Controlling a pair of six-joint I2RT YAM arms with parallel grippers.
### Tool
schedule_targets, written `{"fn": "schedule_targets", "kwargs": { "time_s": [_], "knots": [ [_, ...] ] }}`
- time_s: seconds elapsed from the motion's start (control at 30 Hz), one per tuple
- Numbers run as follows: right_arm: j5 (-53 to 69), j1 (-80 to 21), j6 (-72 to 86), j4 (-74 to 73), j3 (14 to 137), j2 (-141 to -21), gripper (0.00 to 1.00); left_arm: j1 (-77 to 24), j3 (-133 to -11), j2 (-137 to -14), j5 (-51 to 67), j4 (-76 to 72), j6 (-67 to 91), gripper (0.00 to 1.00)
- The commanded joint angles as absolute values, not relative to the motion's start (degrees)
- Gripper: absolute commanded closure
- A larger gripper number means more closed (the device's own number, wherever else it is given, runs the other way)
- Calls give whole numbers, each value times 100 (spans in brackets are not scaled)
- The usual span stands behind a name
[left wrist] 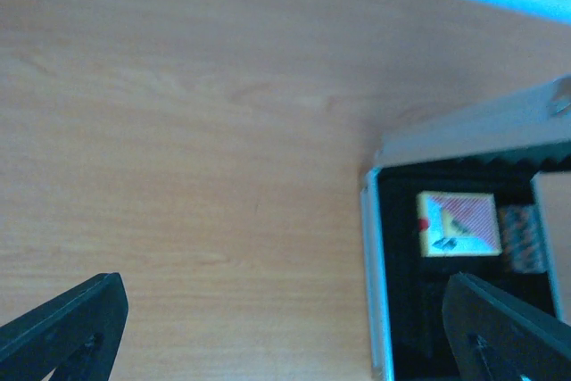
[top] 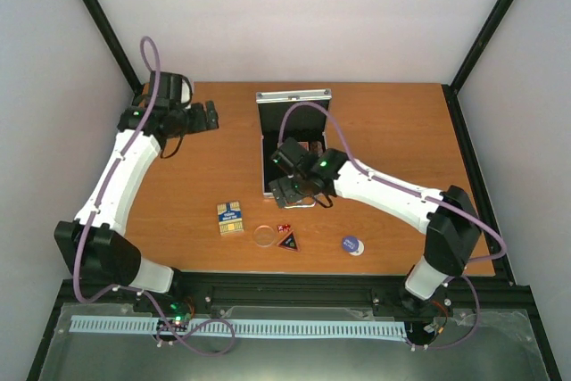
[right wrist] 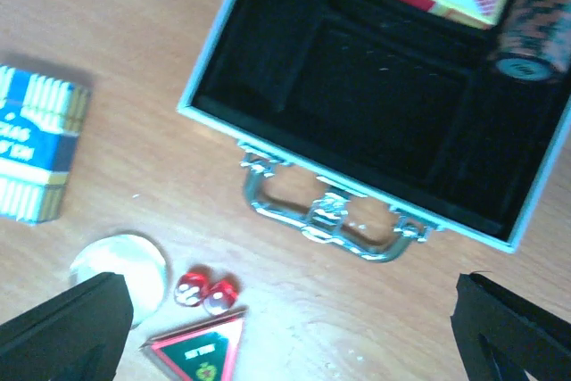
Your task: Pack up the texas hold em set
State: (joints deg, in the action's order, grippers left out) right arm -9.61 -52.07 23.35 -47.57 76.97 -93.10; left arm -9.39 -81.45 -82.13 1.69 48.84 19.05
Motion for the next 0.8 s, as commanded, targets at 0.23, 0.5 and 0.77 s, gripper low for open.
{"fn": "schedule_targets", "kwargs": {
  "time_s": [0.23,0.5,0.77],
  "knots": [
    [-716,-6413,2551,-5306,9757,-11079,0,-954,-9147,-7506,-83,5546,2298,0],
    [-137,-6625,3278,-5375,10331,-11902,0,-949,-9156,-6746,-176,5518,2373,0],
    [-211,-6924,3434,-5902,11535,-12870,0,-957,-9283,-6396,-429,5561,2218,0]
  ]
}}
